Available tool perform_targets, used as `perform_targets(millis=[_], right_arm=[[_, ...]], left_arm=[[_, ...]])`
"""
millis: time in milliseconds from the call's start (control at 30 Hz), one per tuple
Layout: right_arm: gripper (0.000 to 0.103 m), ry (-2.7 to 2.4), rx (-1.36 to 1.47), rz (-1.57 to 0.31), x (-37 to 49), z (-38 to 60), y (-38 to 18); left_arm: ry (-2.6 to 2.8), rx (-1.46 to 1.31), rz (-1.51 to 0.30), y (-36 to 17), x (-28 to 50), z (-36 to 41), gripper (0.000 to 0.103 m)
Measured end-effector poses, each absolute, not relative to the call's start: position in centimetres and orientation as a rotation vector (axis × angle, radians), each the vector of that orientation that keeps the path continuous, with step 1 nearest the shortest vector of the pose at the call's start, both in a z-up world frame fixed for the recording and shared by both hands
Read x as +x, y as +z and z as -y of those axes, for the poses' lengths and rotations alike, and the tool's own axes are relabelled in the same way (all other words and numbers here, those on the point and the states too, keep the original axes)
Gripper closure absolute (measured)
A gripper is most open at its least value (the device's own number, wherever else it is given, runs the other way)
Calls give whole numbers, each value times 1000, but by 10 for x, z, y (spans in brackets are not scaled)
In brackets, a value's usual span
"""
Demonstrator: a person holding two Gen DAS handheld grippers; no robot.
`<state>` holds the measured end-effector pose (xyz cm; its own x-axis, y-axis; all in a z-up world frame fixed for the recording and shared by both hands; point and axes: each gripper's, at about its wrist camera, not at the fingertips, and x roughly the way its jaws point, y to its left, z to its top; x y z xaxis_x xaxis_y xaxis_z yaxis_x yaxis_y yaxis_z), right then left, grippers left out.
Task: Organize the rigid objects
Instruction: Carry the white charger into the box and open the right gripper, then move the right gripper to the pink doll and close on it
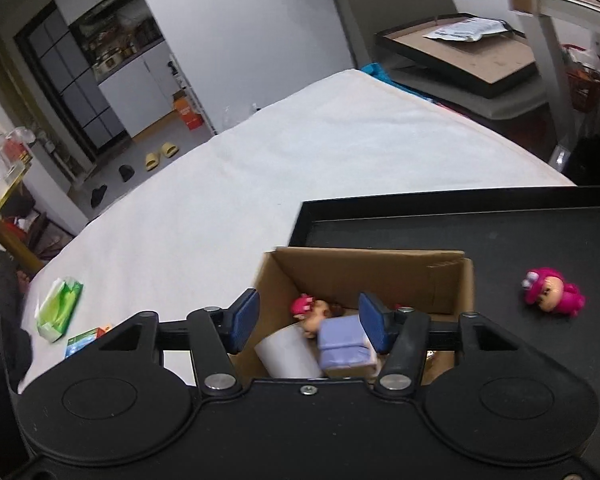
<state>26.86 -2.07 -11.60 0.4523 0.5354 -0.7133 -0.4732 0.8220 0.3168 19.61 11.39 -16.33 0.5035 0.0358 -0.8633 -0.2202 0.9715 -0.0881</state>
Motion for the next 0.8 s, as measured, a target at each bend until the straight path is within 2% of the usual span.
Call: perform_targets(millis=[500, 800], right_arm=[[48, 545, 53, -867, 264, 65, -116], [48, 505, 68, -836, 269, 99, -120]], left_arm=[[201, -83, -1051, -157, 198, -96, 89], [226, -34, -1057, -153, 201, -85, 81]])
